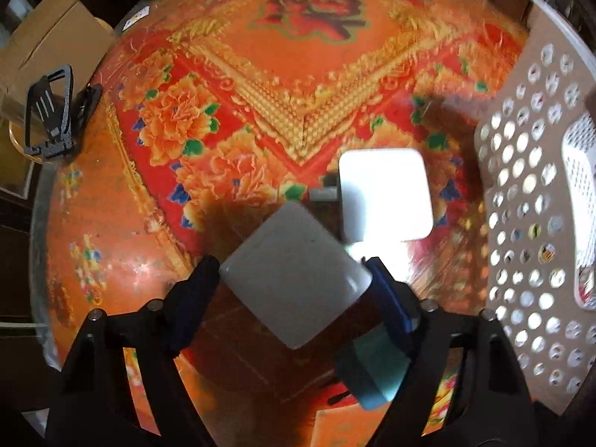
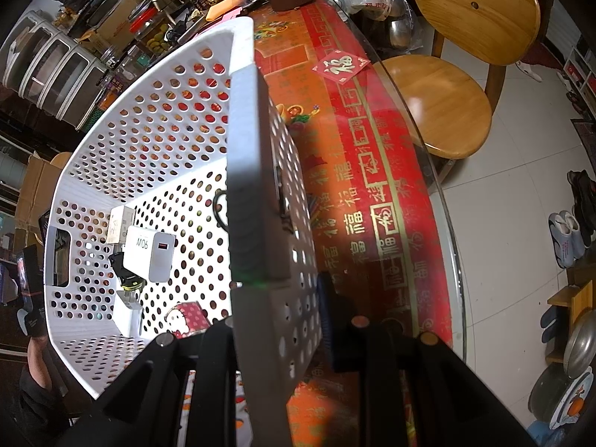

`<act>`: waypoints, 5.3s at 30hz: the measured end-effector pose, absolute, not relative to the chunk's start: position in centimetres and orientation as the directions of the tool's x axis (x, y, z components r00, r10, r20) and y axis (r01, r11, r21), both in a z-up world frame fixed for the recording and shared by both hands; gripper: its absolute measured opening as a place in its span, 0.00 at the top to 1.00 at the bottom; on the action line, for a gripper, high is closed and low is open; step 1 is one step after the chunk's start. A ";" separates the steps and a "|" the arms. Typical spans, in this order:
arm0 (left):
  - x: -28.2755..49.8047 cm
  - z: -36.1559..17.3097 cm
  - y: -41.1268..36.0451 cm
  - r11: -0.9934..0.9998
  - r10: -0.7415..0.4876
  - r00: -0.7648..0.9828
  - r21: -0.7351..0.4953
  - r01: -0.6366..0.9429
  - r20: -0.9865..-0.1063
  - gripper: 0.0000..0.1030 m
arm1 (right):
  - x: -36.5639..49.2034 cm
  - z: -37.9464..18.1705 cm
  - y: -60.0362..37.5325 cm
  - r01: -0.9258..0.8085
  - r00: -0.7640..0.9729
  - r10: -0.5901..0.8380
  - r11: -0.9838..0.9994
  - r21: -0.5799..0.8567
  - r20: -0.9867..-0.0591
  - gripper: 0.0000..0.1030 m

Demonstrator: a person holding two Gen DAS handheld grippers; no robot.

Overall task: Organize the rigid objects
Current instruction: 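Return the left tool and grasp a white square charger, then carry the white charger over the basket with the left tool, then open the left tool to drop the charger into the basket, then return the left tool and grasp another white square charger, then carry the white charger over the basket with the left tool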

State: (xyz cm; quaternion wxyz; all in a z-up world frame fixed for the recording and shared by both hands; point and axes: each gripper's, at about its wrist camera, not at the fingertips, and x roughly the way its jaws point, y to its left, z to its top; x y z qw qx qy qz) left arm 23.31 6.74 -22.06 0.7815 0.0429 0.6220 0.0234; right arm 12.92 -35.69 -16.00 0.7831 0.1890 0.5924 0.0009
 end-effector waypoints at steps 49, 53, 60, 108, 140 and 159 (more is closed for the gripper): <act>21.2 -7.3 -14.6 0.905 0.162 0.480 0.324 0.276 -0.862 0.29 | 13.1 -15.7 -35.6 0.214 0.303 0.229 0.930 0.300 -0.925 0.80; 21.7 -9.4 -16.6 0.901 0.135 0.446 0.297 0.317 -0.885 0.29 | 13.0 -15.7 -35.7 0.215 0.304 0.230 0.929 0.302 -0.924 0.80; 23.3 -13.7 -18.1 0.896 0.127 0.361 0.263 0.358 -0.924 0.29 | 13.0 -15.7 -35.7 0.214 0.305 0.231 0.929 0.302 -0.924 0.80; 25.2 -16.7 7.3 0.999 -0.054 0.260 -0.052 0.015 -0.964 0.17 | 12.9 -15.9 -35.7 0.212 0.300 0.233 0.929 0.303 -0.925 0.79; 26.4 -21.7 4.7 0.995 -0.083 0.213 -0.069 0.072 -0.974 0.45 | 12.9 -16.0 -35.6 0.222 0.294 0.227 0.929 0.297 -0.929 0.80; 23.4 -12.5 5.1 0.950 0.279 0.347 0.310 0.037 -0.895 0.45 | 13.1 -15.8 -35.6 0.205 0.295 0.234 0.931 0.301 -0.926 0.79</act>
